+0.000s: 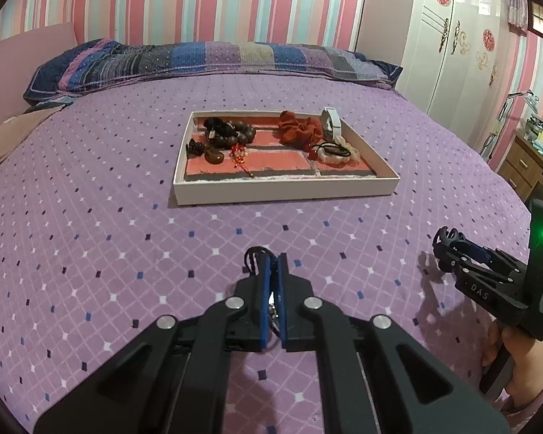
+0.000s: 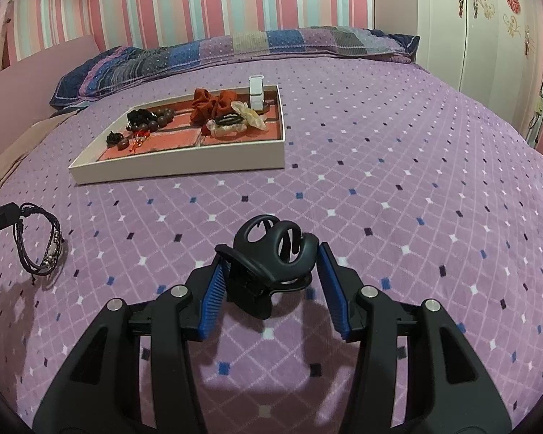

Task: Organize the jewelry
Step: 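Carry the claw clip and braided bracelet into the tray with both tools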

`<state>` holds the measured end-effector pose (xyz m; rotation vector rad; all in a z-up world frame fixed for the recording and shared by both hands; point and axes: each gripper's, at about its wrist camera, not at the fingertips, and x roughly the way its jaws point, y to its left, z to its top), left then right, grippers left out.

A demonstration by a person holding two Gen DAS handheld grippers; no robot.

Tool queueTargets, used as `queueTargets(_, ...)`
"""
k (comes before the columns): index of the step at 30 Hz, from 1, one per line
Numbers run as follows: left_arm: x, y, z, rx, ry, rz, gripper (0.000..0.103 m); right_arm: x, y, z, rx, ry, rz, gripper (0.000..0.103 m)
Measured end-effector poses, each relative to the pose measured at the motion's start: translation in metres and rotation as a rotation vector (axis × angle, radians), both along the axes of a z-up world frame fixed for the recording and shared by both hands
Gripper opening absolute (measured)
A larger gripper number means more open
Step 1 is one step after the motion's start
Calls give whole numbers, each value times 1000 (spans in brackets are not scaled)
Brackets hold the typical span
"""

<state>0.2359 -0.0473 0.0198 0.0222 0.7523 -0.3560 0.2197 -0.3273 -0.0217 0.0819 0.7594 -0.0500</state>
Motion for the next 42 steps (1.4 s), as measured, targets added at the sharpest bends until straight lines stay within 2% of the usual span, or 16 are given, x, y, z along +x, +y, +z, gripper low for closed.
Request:
queueTargets(9, 9, -2, 18, 0, -34, 1, 4, 10, 5, 14, -15, -28, 12, 49)
queueTargets(15, 27, -4, 39, -2, -76, 6, 4, 29, 11, 37, -36, -69, 28, 49)
queueTargets(27, 99, -14, 72, -21, -130, 13, 4, 116, 29, 70, -77, -112, 62, 49)
queueTargets(33, 145, -21, 57, -1, -100, 25, 4, 159, 32, 63, -90, -98, 71, 49)
queueTargets(42, 193, -20, 12, 12, -24, 55, 4, 196, 27, 24, -59, -21, 58, 49)
